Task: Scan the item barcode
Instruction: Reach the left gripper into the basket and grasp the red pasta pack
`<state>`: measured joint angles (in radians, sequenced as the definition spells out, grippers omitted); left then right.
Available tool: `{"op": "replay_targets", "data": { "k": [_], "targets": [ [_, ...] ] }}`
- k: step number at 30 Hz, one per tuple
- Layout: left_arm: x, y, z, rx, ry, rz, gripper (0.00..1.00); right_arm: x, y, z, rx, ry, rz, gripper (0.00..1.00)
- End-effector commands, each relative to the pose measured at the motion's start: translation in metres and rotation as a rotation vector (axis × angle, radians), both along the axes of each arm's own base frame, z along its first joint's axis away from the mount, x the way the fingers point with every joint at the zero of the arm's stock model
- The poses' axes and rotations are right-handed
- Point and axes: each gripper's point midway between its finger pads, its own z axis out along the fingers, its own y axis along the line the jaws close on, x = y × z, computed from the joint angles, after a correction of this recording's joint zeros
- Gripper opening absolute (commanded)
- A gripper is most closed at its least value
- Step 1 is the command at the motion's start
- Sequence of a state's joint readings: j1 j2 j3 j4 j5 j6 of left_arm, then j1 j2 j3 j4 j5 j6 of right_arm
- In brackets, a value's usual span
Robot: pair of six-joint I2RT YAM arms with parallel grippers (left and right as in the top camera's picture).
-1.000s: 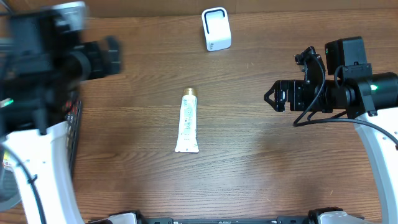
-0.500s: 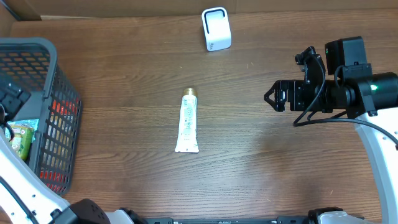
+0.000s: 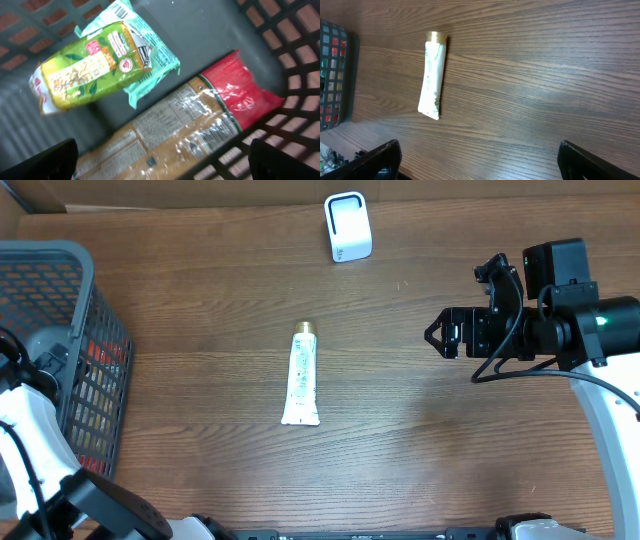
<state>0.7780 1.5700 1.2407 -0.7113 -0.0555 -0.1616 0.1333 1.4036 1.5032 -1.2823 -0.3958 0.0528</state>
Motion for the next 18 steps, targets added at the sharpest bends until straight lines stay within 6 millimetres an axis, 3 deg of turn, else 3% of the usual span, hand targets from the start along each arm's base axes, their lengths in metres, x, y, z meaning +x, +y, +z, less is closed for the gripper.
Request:
{"op": "replay_targets", "data": {
  "k": [1, 8, 18],
  "targets": [
    [0.003, -0.009, -0.030, -0.029, 0.086, -0.145, 1.00, 0.002, 0.003, 0.008, 0.010, -0.023, 0.004, 1.00],
    [0.004, -0.008, -0.078, -0.098, 0.177, -0.193, 0.99, 0.004, 0.003, 0.009, 0.011, -0.030, 0.004, 1.00],
    [0.003, -0.009, -0.106, -0.140, 0.225, -0.218, 0.92, 0.005, 0.003, 0.010, 0.012, -0.038, 0.004, 1.00]
  ]
}}
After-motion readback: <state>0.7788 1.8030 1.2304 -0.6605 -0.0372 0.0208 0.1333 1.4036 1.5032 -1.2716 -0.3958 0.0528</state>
